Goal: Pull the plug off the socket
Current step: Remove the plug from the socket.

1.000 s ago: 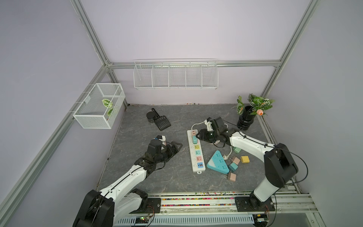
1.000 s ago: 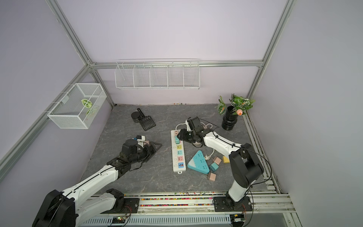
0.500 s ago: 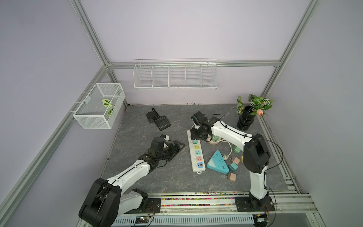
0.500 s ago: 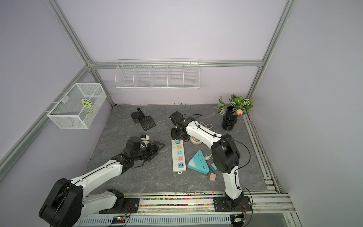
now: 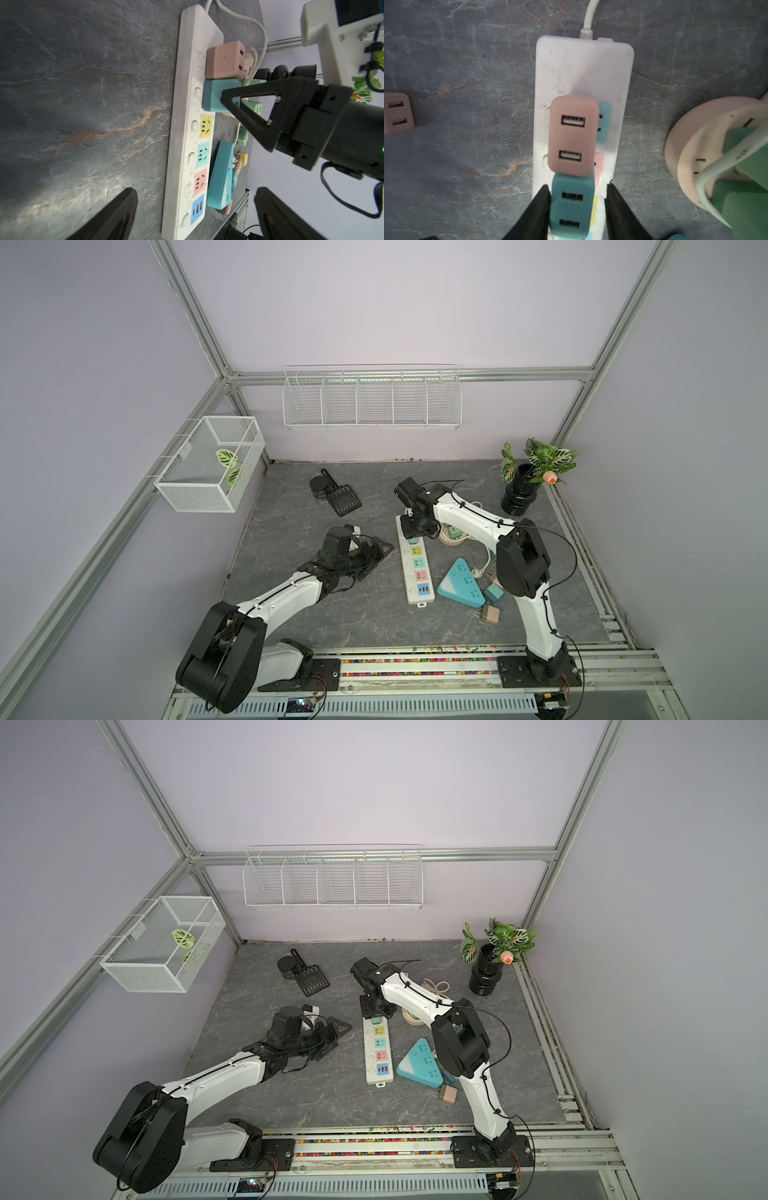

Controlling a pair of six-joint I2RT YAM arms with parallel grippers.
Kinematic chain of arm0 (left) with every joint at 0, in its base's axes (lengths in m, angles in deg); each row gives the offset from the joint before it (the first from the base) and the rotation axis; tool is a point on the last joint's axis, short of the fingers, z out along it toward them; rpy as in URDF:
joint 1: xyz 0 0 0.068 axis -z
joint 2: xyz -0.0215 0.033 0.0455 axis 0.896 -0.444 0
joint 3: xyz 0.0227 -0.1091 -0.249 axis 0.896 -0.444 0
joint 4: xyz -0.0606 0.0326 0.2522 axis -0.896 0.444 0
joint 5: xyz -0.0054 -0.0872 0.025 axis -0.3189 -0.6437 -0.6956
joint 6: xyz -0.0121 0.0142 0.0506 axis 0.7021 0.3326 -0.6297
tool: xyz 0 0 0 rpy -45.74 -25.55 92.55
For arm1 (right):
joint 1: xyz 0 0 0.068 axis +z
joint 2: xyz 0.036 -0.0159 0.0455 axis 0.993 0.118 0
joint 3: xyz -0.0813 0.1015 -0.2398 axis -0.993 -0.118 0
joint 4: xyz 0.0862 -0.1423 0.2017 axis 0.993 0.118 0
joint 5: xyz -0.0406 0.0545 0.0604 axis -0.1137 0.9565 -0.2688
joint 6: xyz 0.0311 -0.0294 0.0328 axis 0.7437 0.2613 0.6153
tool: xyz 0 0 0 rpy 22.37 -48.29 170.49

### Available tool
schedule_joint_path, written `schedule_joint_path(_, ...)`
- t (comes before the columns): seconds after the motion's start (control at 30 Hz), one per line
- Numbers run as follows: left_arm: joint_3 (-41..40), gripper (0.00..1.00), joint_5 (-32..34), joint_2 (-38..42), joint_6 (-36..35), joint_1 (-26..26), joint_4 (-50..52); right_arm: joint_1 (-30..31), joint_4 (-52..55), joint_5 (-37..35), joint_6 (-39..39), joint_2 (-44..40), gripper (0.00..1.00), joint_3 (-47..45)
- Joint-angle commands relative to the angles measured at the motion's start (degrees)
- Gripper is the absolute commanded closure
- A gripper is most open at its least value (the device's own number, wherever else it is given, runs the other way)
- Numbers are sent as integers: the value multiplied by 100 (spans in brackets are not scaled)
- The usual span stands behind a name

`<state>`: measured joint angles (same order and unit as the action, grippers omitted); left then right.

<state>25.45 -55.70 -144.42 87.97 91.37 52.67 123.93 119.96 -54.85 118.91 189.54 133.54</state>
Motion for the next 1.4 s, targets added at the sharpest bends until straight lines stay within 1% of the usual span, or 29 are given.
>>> schedule_joint_path(0.0, 241, 8, -78, -164, 27, -30, -101, 32, 282, -186, -149, 176, 58, 164)
schedule_joint_path(0.1, 386, 12, -122, -422, 11, -30, -90, 41, 282, -162, -182, 225, 62, 214)
schedule_joint_path(0.27, 713, 20, -339, -1041, 58, -23, -154, 34, 337, -107, -232, 312, 63, 284)
schedule_joint_path(0.33, 870, 25, -390, -1310, 83, -16, -89, 41, 376, -95, -231, 350, 64, 313)
schedule_joint_path(0.47, 1201, 39, -414, -1862, 147, -17, 143, 38, 414, -23, -242, 375, 67, 331)
schedule_joint_path(0.5, 1272, 41, -404, -2000, 189, -13, 183, 36, 414, -11, -244, 364, 69, 320)
schedule_joint_path(0.57, 1402, 43, -380, -2223, 204, 3, 231, 35, 404, 7, -244, 322, 70, 291)
schedule_joint_path(0.6, 1480, 47, -378, -2323, 206, 13, 242, 40, 389, 15, -243, 303, 70, 276)
schedule_joint_path(0.73, 1839, 49, -437, -2715, 197, 66, 336, 37, 354, 81, -252, 270, 71, 219)
schedule_joint_path(0.9, 2289, 51, -353, -3140, 186, 144, 580, 40, 232, 222, -164, 230, 72, 67)
schedule_joint_path(0.97, 2437, 57, -286, -3290, 204, 155, 780, 37, 195, 266, -133, 221, 74, 26)
schedule_joint_path(1.03, 2527, 58, -214, -3410, 230, 182, 952, 41, 186, 288, -128, 214, 74, 3)
schedule_joint_path(1.07, 2557, 66, -153, -3453, 264, 187, 1062, 37, 177, 305, -111, 203, 74, -9)
schedule_joint_path(1.3, 2615, 67, 180, -3740, 397, 249, 1724, 168, 158, 299, -112, 159, 76, 89)
schedule_joint_path(1.37, 2587, 68, 276, -3771, 632, 243, 1875, 227, 288, 144, -114, 184, 76, 264)
